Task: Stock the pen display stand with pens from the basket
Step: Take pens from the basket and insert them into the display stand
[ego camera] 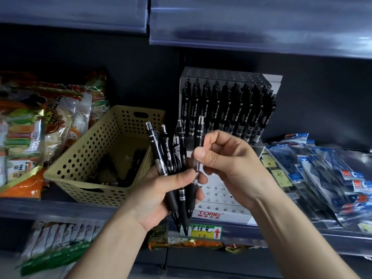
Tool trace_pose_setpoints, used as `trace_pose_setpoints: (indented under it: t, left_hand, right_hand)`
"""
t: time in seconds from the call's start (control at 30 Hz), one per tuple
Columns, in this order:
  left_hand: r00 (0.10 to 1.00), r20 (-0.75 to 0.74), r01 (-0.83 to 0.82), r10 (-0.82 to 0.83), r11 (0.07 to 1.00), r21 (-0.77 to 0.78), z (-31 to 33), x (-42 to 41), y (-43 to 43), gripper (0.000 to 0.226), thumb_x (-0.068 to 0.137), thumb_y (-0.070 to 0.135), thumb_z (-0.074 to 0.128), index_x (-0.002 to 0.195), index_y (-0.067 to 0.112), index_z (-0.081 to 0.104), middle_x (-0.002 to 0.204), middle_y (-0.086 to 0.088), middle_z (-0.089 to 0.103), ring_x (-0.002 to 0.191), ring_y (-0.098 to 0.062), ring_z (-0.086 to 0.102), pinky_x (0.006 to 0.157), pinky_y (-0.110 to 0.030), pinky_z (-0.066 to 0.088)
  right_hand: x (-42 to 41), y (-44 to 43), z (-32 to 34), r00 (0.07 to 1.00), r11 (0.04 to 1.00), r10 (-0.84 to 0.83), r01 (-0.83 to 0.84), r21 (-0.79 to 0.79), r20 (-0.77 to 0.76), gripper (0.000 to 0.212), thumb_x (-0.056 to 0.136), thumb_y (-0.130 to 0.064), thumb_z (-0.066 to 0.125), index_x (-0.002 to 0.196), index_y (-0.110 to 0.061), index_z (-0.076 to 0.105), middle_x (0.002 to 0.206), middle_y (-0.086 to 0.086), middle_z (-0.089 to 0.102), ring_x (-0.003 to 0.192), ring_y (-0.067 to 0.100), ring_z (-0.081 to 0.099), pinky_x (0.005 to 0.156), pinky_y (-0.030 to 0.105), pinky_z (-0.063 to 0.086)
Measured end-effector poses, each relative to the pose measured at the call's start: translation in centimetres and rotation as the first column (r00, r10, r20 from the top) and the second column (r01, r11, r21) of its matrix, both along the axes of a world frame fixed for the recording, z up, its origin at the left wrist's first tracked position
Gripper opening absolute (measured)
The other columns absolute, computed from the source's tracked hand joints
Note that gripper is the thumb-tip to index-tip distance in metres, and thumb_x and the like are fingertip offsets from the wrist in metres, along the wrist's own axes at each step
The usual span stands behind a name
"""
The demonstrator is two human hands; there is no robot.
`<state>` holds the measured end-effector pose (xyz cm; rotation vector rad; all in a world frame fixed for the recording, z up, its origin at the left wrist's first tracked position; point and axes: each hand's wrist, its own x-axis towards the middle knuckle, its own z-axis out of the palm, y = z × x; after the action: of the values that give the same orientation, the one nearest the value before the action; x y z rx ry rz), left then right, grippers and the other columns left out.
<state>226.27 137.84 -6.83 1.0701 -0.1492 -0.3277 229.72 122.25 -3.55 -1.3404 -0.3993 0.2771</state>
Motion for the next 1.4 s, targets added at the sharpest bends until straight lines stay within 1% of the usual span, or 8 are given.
trace_pose_setpoints:
  t: [0.23,0.47,0.7,0.83,0.9,1.0,1.23,1.4]
  left_hand:
    - [0.999,-0.033,0.025,-0.025,1.000,0.013,0.2,-0.1,0.4,0.049,0.042,0.037,0.093,0.082,0.016,0.076,0.075,-0.005,0.069,0.059,-0.019,0.065,0.055,-0.028,0.053]
    - [0.935,-0.062,-0.342,0.349,0.935,0.097,0.5,0.2,0.9,0.032,0.064,0.015,0.072,0.095,0.007,0.070,0.082,-0.010,0.073,0.067,-0.026,0.069,0.055,-0.031,0.054]
    - [0.779,-0.063,-0.620,0.624,0.781,0.071,0.3,0.2,1.3,0.036,0.065,0.015,0.069,0.100,0.006,0.069,0.073,-0.004,0.067,0.057,-0.016,0.057,0.049,-0.027,0.049]
    - [0.753,-0.101,-0.650,0.650,0.759,0.035,0.2,0.3,1.4,0.026,0.072,0.014,0.069,0.099,0.010,0.068,0.070,-0.003,0.064,0.055,-0.017,0.053,0.048,-0.028,0.046]
    - [0.752,-0.103,-0.651,0.651,0.758,0.035,0.2,0.3,1.4,0.005,0.078,0.012,0.068,0.082,0.011,0.067,0.070,-0.006,0.065,0.054,-0.019,0.052,0.047,-0.028,0.045]
    - [0.741,-0.095,-0.663,0.665,0.747,0.050,0.1,0.2,1.5,0.014,0.081,0.010,0.067,0.067,0.012,0.068,0.071,-0.009,0.067,0.053,-0.019,0.054,0.047,-0.028,0.045]
    - [0.750,-0.077,-0.652,0.657,0.754,0.084,0.3,-0.1,1.6,0.009,0.082,0.010,0.066,0.078,0.002,0.067,0.075,-0.009,0.070,0.054,-0.018,0.057,0.048,-0.028,0.047]
    - [0.754,-0.103,-0.645,0.649,0.761,0.070,0.4,-0.2,1.6,0.010,0.081,0.009,0.066,0.082,0.000,0.067,0.077,-0.009,0.071,0.054,-0.018,0.059,0.048,-0.028,0.049]
  right_hand:
    - [0.2,-0.4,0.2,0.999,0.995,0.037,-0.037,0.088,-0.004,0.015,0.064,-0.018,0.076,0.072,-0.008,0.067,0.064,0.012,0.061,0.051,0.019,0.058,0.052,0.023,0.049]
    - [0.4,-0.5,1.5,0.988,0.982,-0.127,0.113,0.148,0.085,0.010,0.057,-0.019,0.076,0.057,-0.018,0.066,0.056,0.002,0.064,0.053,0.014,0.064,0.050,0.023,0.052]
    - [0.6,0.3,1.1,0.878,0.918,-0.390,0.395,0.041,0.277,0.012,0.071,-0.017,0.074,0.072,-0.011,0.065,0.064,0.005,0.069,0.062,0.021,0.067,0.062,0.031,0.058]
    - [0.8,1.6,-0.9,0.775,0.832,-0.438,0.541,-0.123,0.455,0.013,0.078,-0.017,0.076,0.073,-0.016,0.065,0.067,0.005,0.069,0.065,0.024,0.067,0.064,0.037,0.058]
    - [1.0,2.3,-1.9,0.750,0.801,-0.443,0.577,-0.158,0.491,0.014,0.079,-0.019,0.076,0.072,-0.020,0.064,0.065,-0.001,0.067,0.063,0.016,0.065,0.060,0.028,0.054]
    - [1.2,3.0,-3.1,0.720,0.767,-0.457,0.617,-0.178,0.522,0.016,0.079,-0.018,0.076,0.072,-0.021,0.062,0.063,-0.011,0.063,0.059,0.004,0.060,0.057,0.014,0.046]
    - [1.9,3.9,-4.5,0.700,0.735,-0.445,0.642,-0.219,0.559,0.017,0.080,-0.016,0.076,0.070,-0.020,0.062,0.064,-0.012,0.064,0.062,0.004,0.061,0.054,0.010,0.043]
    - [2.2,4.5,-5.4,0.682,0.648,-0.388,0.680,-0.342,0.620,0.016,0.080,-0.024,0.075,0.072,-0.015,0.065,0.063,-0.010,0.064,0.062,0.008,0.059,0.055,0.024,0.046]
